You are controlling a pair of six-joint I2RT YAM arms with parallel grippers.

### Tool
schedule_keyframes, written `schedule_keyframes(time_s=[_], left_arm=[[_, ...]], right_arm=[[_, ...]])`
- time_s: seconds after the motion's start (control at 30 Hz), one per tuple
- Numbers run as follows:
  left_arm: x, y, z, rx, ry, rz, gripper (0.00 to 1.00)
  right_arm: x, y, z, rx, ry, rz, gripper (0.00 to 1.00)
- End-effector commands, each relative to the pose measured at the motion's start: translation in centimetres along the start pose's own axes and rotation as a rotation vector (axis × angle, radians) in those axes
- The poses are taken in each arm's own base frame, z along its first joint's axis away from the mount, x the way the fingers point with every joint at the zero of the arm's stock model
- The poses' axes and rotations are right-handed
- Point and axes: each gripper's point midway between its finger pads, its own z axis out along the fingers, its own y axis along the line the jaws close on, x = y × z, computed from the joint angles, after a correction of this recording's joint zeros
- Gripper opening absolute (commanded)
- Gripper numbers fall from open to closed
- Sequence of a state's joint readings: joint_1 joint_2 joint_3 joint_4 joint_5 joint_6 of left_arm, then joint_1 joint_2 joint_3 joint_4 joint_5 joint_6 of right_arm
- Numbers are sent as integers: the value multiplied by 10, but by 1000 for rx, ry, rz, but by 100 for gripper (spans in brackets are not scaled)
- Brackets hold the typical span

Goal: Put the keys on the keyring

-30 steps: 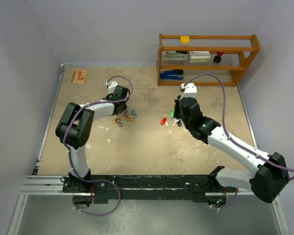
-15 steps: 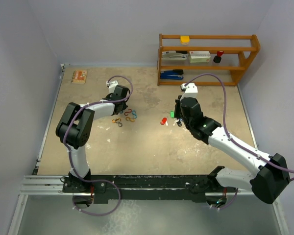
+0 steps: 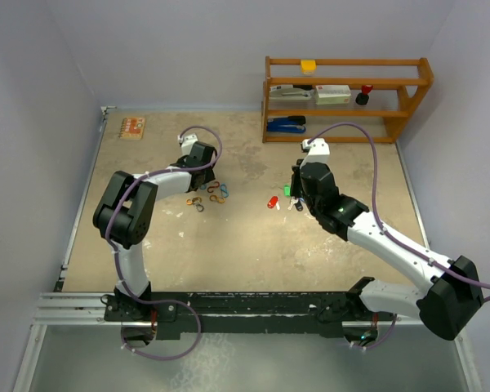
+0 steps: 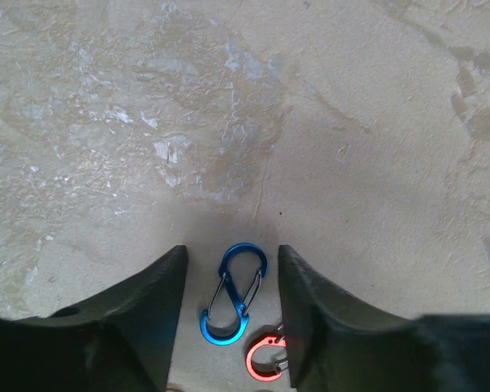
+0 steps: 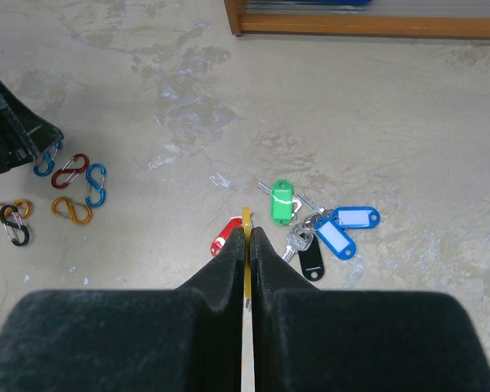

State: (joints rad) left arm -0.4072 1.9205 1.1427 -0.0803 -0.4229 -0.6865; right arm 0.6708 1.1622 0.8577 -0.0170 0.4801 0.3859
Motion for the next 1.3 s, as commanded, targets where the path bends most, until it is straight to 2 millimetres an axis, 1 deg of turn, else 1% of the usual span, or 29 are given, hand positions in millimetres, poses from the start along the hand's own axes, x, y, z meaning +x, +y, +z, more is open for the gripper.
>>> schedule_keyframes(time_s=[0.0,0.07,0.2,0.4,0.47,0.53,0.77,1.0,1.27], left_arm=[[-9,0,-7,0,-23,13,52],[-13,0,-10,4,-37,9,58],[-14,0,-11,4,-43,13,61],[-9,-2,-14,32,-19,37,55],[-5,-1,-16,40,-4,50,52],[-2,0,-18,53,4,59,50],[12,2,-21,103,16,103,51],[23,5,-11,88,46,148,51],[22,6,-6,60,43,161,47]], right_arm=[[-10,-3,-5,1,-35,30,0],[-10,-3,-5,3,-35,30,0],[-10,-3,-5,1,-35,30,0],[-11,-4,-5,3,-36,29,0],[-10,-3,-5,0,-34,28,0],[-10,-3,-4,-1,-33,27,0],[-8,0,-2,-7,-24,24,0],[-8,-1,-2,-7,-26,23,0],[-6,-2,0,1,-22,20,0]])
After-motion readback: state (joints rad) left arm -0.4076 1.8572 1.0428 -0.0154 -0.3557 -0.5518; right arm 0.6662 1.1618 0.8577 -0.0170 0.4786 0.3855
